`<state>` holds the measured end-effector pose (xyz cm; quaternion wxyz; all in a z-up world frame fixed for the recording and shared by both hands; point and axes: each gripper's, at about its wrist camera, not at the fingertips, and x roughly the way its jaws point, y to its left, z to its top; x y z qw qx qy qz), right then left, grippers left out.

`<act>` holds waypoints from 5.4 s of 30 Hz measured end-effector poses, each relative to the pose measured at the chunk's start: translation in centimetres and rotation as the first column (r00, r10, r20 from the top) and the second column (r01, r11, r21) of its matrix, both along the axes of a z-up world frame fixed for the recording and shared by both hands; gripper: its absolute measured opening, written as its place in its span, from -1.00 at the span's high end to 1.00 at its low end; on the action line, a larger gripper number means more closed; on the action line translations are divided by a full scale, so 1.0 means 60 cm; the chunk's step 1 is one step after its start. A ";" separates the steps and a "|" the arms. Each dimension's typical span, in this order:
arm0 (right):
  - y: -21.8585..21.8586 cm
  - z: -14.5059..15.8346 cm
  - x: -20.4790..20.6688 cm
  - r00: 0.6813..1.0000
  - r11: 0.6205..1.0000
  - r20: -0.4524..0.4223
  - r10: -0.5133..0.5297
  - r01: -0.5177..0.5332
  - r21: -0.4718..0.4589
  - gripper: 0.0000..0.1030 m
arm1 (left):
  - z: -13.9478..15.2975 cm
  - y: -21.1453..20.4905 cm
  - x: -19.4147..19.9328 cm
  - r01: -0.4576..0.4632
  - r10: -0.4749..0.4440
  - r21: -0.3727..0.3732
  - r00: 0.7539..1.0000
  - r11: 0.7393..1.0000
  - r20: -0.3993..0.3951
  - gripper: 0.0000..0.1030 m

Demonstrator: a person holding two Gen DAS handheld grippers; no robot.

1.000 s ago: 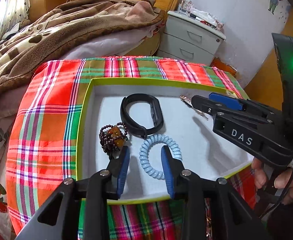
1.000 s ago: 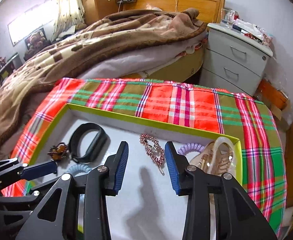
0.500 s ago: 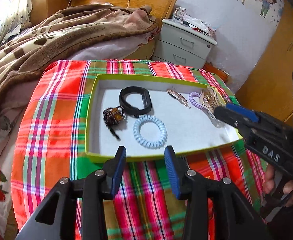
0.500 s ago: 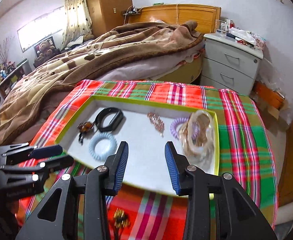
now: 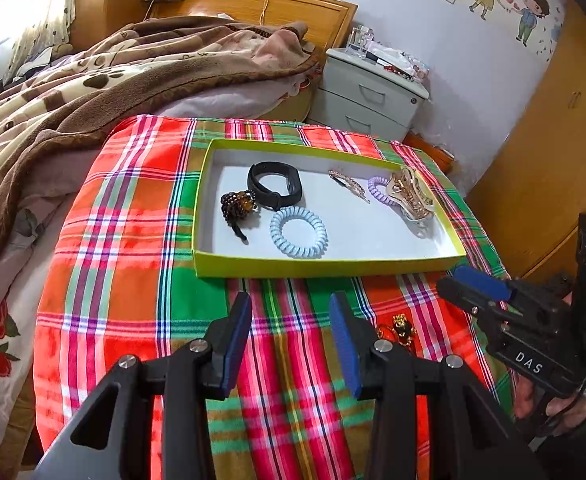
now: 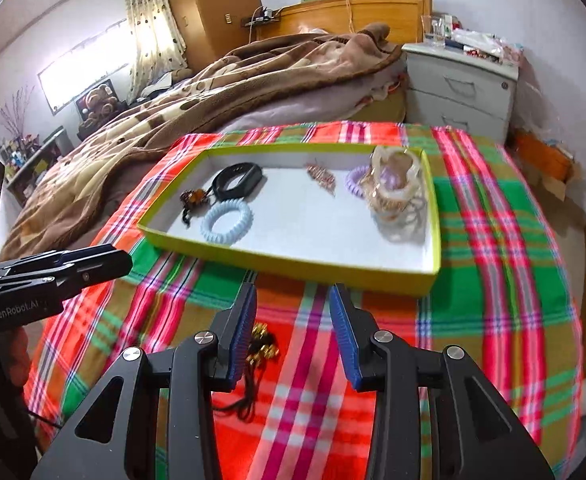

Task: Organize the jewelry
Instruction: 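Move both tools back over the remaining jewelry on the sheet, then grasp the gold brooch with the right tool while the left tool grasps the black bead hair tie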

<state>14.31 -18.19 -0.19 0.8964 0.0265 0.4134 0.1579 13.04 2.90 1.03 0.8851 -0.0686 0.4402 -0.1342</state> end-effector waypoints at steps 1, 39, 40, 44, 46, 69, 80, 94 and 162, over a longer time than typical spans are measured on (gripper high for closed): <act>0.003 -0.005 -0.002 1.000 1.000 -0.007 0.006 -0.006 -0.002 0.24 | -0.001 0.001 -0.003 0.000 0.000 -0.001 1.000 1.000 0.000 0.18; -0.041 -0.035 -0.032 0.998 0.999 -0.036 -0.048 0.048 -0.004 0.90 | -0.044 -0.001 -0.026 0.015 -0.014 0.013 0.996 1.000 -0.083 0.18; -0.041 -0.037 -0.032 0.998 0.999 -0.041 -0.046 0.046 -0.007 0.90 | -0.045 -0.004 -0.027 0.024 -0.023 0.011 0.996 1.000 -0.085 0.18; -0.040 -0.039 -0.033 0.999 1.000 -0.051 -0.012 0.012 0.005 0.84 | -0.048 -0.020 -0.028 0.064 -0.064 -0.003 0.993 0.998 -0.095 0.18; -0.034 -0.041 -0.031 0.999 1.000 -0.053 0.003 -0.003 0.003 0.63 | -0.049 -0.024 -0.030 0.071 -0.070 0.001 0.993 0.997 -0.095 0.18; -0.055 -0.039 -0.046 0.996 0.996 -0.026 -0.081 0.082 0.033 0.74 | -0.061 -0.077 -0.032 0.194 -0.195 -0.021 0.972 0.981 -0.128 0.18; -0.069 -0.038 -0.055 0.994 0.992 -0.019 -0.105 0.106 0.063 0.74 | -0.070 -0.124 -0.025 0.217 -0.208 0.107 0.974 0.970 -0.092 0.19; -0.071 -0.039 -0.057 0.994 0.991 -0.020 -0.104 0.105 0.078 0.74 | -0.070 -0.073 -0.018 0.126 -0.121 0.052 0.988 0.991 -0.091 0.68; -0.036 -0.013 -0.057 0.997 0.997 0.021 -0.072 0.071 0.036 0.74 | -0.024 0.008 -0.005 0.015 -0.014 0.041 1.000 0.999 -0.006 0.68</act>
